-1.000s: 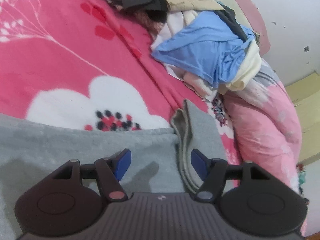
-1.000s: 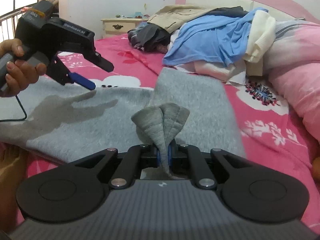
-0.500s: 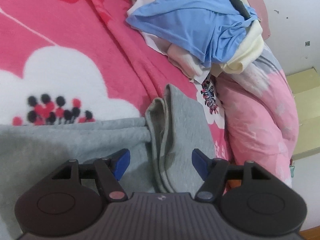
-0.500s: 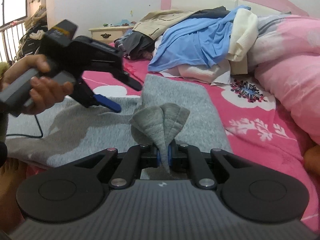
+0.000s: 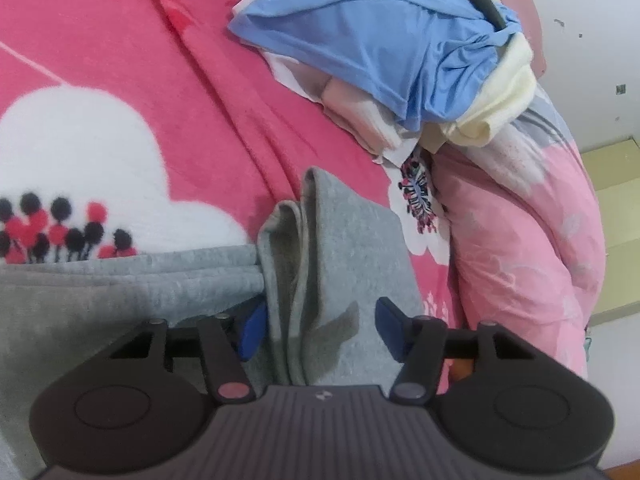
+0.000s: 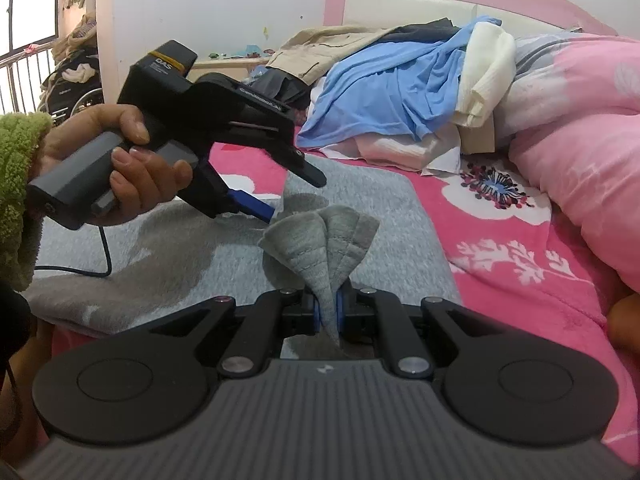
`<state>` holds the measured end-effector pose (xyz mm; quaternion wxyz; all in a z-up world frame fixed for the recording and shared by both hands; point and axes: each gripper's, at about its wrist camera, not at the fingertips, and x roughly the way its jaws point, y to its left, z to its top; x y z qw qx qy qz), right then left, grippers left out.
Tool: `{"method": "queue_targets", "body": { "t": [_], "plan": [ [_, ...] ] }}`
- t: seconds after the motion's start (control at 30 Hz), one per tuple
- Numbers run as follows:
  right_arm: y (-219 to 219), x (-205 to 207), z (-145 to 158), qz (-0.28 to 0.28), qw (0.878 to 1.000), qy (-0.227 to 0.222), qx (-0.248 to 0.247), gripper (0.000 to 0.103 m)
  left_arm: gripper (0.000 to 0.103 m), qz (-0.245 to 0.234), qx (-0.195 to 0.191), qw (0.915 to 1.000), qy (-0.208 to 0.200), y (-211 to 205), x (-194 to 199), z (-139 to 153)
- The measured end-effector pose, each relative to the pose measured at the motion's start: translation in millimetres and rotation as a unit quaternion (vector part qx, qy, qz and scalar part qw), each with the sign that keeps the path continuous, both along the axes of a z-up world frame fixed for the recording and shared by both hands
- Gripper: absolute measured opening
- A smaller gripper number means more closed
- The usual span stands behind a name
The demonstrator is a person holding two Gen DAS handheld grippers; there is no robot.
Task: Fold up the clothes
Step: 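Hold the lifted sleeve cuff with the right gripper while the left gripper approaches, then grasp the grey hoodie edge with the left gripper while the right gripper holds the cuff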
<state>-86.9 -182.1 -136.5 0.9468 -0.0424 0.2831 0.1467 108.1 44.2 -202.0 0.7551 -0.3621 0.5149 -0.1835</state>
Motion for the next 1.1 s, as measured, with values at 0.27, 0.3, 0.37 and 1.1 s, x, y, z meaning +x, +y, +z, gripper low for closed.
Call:
{"method": "queue_targets", "body": {
  "t": [0.27,0.3,0.37,1.1],
  "plan": [
    [3.2,0.5,-1.9,0.008,1.0,-0.006,-0.009,0.006,0.021,0.05,0.011,0.9987,-0.001,-3.0,0.8,-2.0],
    [4.7,-0.1,-1.3,0.011,1.0,-0.01,-0.013,0.006,0.019,0.051,0.016,0.9986,-0.008,-4.3,-0.4,-0.3],
    [8.3,-2.0,1.3,0.021,0.999,-0.02,-0.022,0.006,0.015,0.055,0.02,0.9981,-0.017,-4.2,-2.3,5.8],
    [162.9,-12.0,67.9,0.316,0.946,-0.062,0.037,0.006,0.013,0.221,0.027,0.9701,-0.098,204.5,-119.7,97.7]
  ]
}}
